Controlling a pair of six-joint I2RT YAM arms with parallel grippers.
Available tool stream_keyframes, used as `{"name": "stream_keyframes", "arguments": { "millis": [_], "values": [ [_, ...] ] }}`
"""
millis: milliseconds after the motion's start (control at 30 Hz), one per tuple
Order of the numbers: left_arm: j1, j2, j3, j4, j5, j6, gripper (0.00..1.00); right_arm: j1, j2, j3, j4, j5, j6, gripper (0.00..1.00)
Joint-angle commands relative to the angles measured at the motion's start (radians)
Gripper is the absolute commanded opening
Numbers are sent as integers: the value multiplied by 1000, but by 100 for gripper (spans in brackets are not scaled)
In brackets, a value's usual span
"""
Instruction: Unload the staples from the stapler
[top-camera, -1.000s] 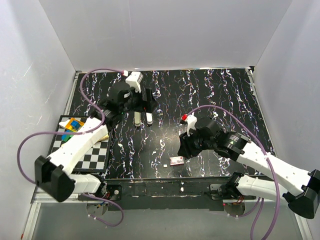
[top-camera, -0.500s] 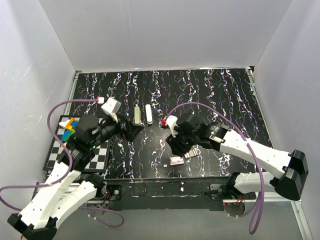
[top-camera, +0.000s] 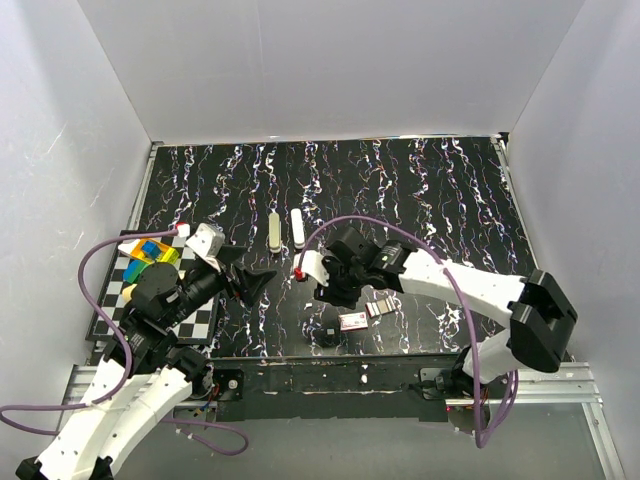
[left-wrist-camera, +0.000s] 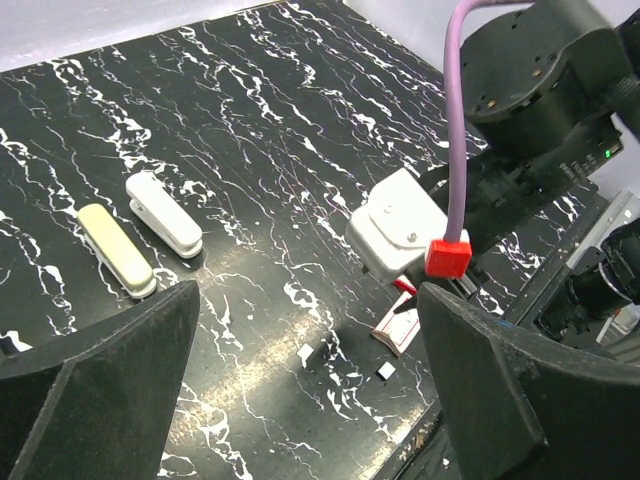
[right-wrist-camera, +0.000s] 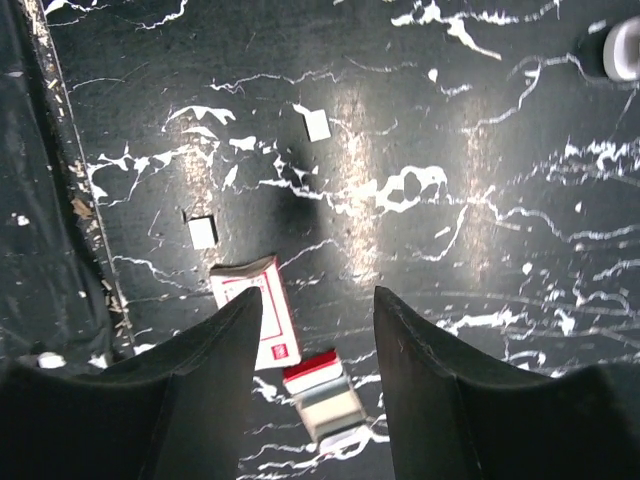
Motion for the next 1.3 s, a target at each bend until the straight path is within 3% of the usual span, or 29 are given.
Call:
{"name": "stream_keyframes", "arguments": {
  "millis": [0, 433, 1267],
  "values": [
    [-2, -11, 2, -23, -65, 19, 91, 3, 57, 59, 93, -68, -153, 57],
    [-1, -51, -1, -35, -60, -16, 98, 12, 289, 196, 1, -160, -267, 56],
    [2, -54, 5, -51, -43, -26, 98, 37, 476, 291, -12, -155, -294, 55]
  ]
}}
